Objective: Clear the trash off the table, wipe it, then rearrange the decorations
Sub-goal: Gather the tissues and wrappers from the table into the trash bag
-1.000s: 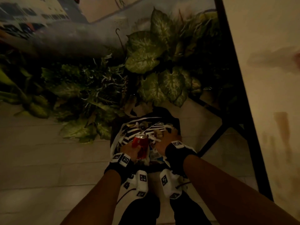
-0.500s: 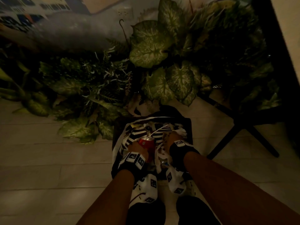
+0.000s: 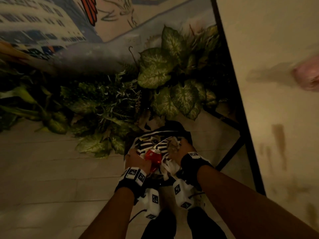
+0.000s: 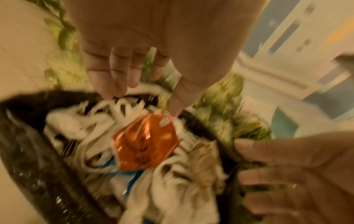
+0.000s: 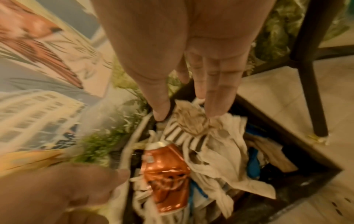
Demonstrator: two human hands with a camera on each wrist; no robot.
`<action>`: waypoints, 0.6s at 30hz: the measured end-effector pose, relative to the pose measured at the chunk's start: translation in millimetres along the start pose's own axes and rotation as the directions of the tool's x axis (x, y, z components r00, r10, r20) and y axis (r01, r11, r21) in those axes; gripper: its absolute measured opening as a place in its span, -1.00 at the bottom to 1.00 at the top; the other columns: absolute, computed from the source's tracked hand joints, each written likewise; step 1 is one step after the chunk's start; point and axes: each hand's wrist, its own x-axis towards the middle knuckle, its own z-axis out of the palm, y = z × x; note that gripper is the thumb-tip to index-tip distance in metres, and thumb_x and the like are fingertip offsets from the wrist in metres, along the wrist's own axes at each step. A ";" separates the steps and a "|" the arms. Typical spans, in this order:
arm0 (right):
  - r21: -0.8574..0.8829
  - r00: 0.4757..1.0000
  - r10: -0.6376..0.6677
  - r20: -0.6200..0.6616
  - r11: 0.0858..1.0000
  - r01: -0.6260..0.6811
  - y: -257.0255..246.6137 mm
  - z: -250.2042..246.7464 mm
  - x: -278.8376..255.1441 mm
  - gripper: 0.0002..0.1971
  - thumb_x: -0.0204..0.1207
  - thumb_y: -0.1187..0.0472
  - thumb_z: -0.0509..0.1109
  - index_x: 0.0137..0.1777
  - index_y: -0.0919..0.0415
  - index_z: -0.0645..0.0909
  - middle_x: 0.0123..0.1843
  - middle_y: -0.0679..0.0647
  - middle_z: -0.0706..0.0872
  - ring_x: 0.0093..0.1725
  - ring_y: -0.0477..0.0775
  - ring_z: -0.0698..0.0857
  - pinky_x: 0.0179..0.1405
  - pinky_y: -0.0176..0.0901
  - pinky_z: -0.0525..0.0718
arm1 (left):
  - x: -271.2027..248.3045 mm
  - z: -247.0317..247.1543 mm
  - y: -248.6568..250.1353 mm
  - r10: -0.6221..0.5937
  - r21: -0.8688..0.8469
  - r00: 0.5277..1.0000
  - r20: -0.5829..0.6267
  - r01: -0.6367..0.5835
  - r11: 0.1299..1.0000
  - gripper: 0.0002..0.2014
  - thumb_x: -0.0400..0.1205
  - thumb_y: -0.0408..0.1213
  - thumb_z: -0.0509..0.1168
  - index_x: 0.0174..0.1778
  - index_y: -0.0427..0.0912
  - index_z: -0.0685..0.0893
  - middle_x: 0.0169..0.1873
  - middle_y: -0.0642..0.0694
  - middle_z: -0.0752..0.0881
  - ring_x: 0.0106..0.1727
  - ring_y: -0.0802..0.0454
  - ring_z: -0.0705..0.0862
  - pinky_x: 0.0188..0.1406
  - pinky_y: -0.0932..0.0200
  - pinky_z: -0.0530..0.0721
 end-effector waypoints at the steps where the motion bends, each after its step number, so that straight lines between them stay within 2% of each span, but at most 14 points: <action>1: -0.021 0.999 -0.034 0.013 0.999 0.034 -3.7 -7.0 -9.9 -0.20 0.41 0.00 0.46 0.58 0.22 0.18 0.51 0.21 0.43 0.43 0.25 0.48 0.41 0.01 0.51 | -9.1 -6.8 4.1 0.018 -0.020 1.000 -0.024 -0.018 1.000 -0.31 0.50 -0.13 0.40 0.49 -0.24 0.26 0.39 -0.31 0.40 0.29 -0.27 0.53 0.12 0.07 0.54; 3: -0.070 0.993 -0.093 0.070 0.993 0.097 -12.2 -19.6 -31.3 -0.34 0.46 0.05 0.42 0.51 0.25 0.32 0.47 0.20 0.48 0.44 0.27 0.47 0.42 0.02 0.50 | -23.7 -19.9 10.2 0.036 -0.068 0.998 -0.044 -0.039 0.997 -0.39 0.53 -0.19 0.39 0.44 -0.28 0.32 0.35 -0.31 0.46 0.25 -0.25 0.56 0.01 0.13 0.50; 5: -0.087 0.981 -0.150 0.122 0.983 0.161 -18.6 -34.6 -58.0 -0.39 0.43 0.04 0.43 0.46 0.21 0.41 0.43 0.19 0.54 0.40 0.26 0.51 0.38 0.03 0.54 | -38.1 -32.8 17.9 0.055 -0.110 0.996 -0.066 -0.062 0.992 -0.41 0.50 -0.22 0.42 0.40 -0.28 0.38 0.29 -0.30 0.54 0.21 -0.25 0.60 0.05 0.09 0.56; 6: -0.078 0.976 -0.172 0.133 0.980 0.183 -20.6 -43.2 -71.8 -0.44 0.40 0.02 0.45 0.39 0.18 0.47 0.35 0.17 0.60 0.32 0.22 0.58 0.32 0.01 0.59 | -47.7 -39.8 24.0 0.071 -0.125 0.995 -0.072 -0.080 0.989 -0.43 0.48 -0.23 0.43 0.37 -0.27 0.41 0.22 -0.29 0.59 0.17 -0.24 0.62 0.07 0.07 0.58; 8: -0.061 0.960 -0.248 0.134 0.964 0.257 -20.9 -61.7 -102.0 -0.56 0.39 0.03 0.47 0.24 0.14 0.55 0.18 0.13 0.68 0.14 0.13 0.66 0.19 -0.02 0.66 | -64.4 -51.0 35.5 0.114 -0.135 0.992 -0.047 -0.120 0.984 -0.57 0.49 -0.26 0.43 0.24 -0.20 0.46 -0.04 -0.16 0.66 0.02 -0.15 0.64 -0.02 0.13 0.57; 10: -0.063 0.931 -0.338 0.141 0.935 0.349 -18.3 -81.5 -134.1 -0.64 0.42 0.04 0.46 0.17 0.16 0.58 0.08 0.10 0.70 0.05 0.09 0.67 0.10 -0.07 0.67 | -80.2 -58.8 46.4 0.181 -0.114 0.983 -0.026 -0.183 0.977 -0.72 0.50 -0.27 0.43 0.04 -0.11 0.49 -0.25 -0.03 0.63 -0.12 -0.04 0.63 -0.08 0.15 0.56; 12: -0.077 0.908 -0.394 0.139 0.910 0.407 -10.6 -101.0 -164.4 -0.68 0.45 0.02 0.44 0.15 0.12 0.59 0.01 0.05 0.67 -0.02 0.03 0.64 -0.02 -0.18 0.63 | -93.7 -64.4 56.1 0.271 -0.083 0.962 -0.028 -0.272 0.959 -0.81 0.47 -0.26 0.45 -0.09 -0.08 0.57 -0.24 -0.05 0.68 -0.10 -0.07 0.68 -0.07 0.11 0.63; 14: -0.100 0.898 -0.426 0.108 0.894 0.436 1.4 -122.2 -191.5 -0.69 0.47 -0.01 0.41 0.17 0.07 0.59 -0.03 -0.01 0.64 -0.06 -0.04 0.60 -0.09 -0.24 0.57 | -108.6 -68.2 69.6 0.385 -0.032 0.922 -0.035 -0.386 0.922 -0.88 0.48 -0.29 0.44 -0.16 -0.08 0.63 -0.22 -0.04 0.69 -0.09 -0.02 0.66 -0.12 0.18 0.56; 18: -0.133 0.889 -0.458 -0.003 0.881 0.453 38.4 -171.2 -240.1 -0.78 0.47 0.00 0.42 0.08 -0.01 0.60 -0.03 -0.08 0.67 -0.11 -0.06 0.62 -0.08 -0.22 0.58 | -143.6 -74.6 95.0 0.525 0.002 0.851 -0.008 -0.525 0.851 -0.91 0.49 -0.31 0.45 -0.25 -0.06 0.67 -0.28 0.04 0.70 -0.17 0.07 0.66 -0.26 0.26 0.50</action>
